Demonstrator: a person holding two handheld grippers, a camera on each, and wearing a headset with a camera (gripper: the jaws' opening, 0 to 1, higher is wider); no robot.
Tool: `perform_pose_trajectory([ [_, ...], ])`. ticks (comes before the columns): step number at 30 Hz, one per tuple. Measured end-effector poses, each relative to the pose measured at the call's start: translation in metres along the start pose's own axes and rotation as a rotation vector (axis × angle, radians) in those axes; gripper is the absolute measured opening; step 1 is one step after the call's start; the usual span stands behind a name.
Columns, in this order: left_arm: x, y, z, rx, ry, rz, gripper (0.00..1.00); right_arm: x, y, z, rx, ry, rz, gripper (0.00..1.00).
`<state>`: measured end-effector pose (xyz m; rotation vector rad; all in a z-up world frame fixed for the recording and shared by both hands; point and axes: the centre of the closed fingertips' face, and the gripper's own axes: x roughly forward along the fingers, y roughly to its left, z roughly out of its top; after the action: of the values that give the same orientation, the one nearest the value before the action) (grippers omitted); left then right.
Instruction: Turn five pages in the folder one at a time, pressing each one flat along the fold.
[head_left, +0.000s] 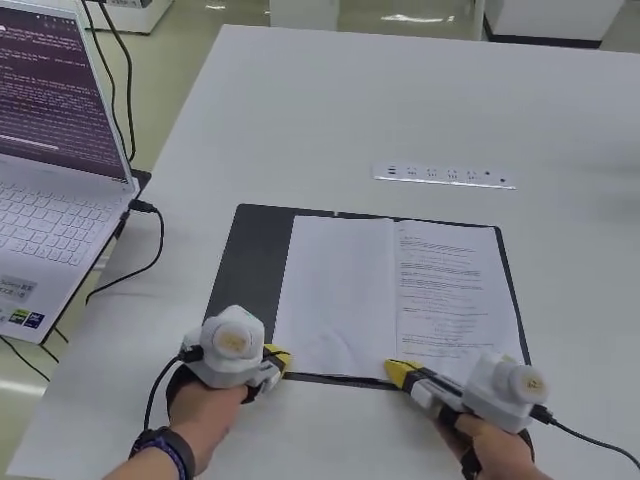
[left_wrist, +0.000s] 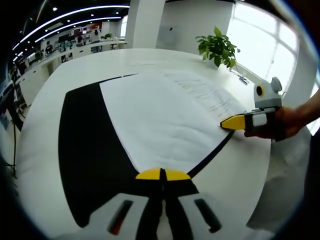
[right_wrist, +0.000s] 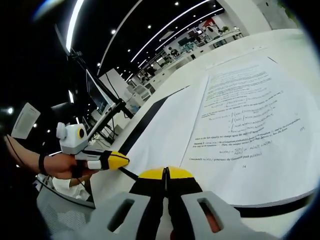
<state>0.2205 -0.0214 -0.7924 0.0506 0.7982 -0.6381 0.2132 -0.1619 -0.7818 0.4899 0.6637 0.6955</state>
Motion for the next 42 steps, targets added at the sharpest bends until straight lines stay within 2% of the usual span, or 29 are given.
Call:
perform_pose_trajectory([
  [5, 0.000, 0.000, 0.000, -0.011, 0.005, 0.010, 0.00, -0.002, 0.000, -0.001, 0.028, 0.005, -0.005, 0.00],
  [7, 0.000, 0.001, 0.000, -0.033, 0.016, 0.017, 0.00, -0.003, 0.001, -0.001, 0.034, 0.011, -0.010, 0.00],
  [12, 0.000, 0.000, 0.001, -0.062, 0.048, 0.038, 0.00, -0.004, 0.004, -0.001, 0.029, 0.040, -0.011, 0.00],
  [16, -0.001, -0.001, 0.001, -0.086, 0.052, 0.046, 0.00, -0.009, 0.009, -0.002, 0.025, 0.054, -0.005, 0.00],
  [20, -0.008, -0.006, 0.011, -0.113, 0.020, 0.054, 0.00, -0.020, 0.007, 0.000, 0.026, 0.040, -0.015, 0.00],
  [21, -0.010, -0.008, 0.019, -0.143, -0.017, 0.056, 0.00, -0.024, 0.006, 0.004, 0.038, 0.023, -0.018, 0.00],
  [22, -0.012, -0.010, 0.026, -0.142, -0.038, 0.054, 0.00, -0.027, 0.005, 0.006, 0.041, 0.010, -0.022, 0.01],
  [27, -0.020, -0.019, 0.048, -0.126, -0.087, 0.046, 0.03, -0.042, -0.001, 0.013, 0.027, -0.006, -0.038, 0.03],
  [33, -0.026, -0.020, 0.055, -0.117, -0.109, 0.048, 0.07, -0.058, -0.009, 0.020, 0.001, -0.016, -0.063, 0.12],
  [42, -0.048, -0.024, 0.063, -0.083, -0.136, 0.065, 0.17, -0.083, -0.019, 0.042, -0.021, -0.066, -0.093, 0.24],
])
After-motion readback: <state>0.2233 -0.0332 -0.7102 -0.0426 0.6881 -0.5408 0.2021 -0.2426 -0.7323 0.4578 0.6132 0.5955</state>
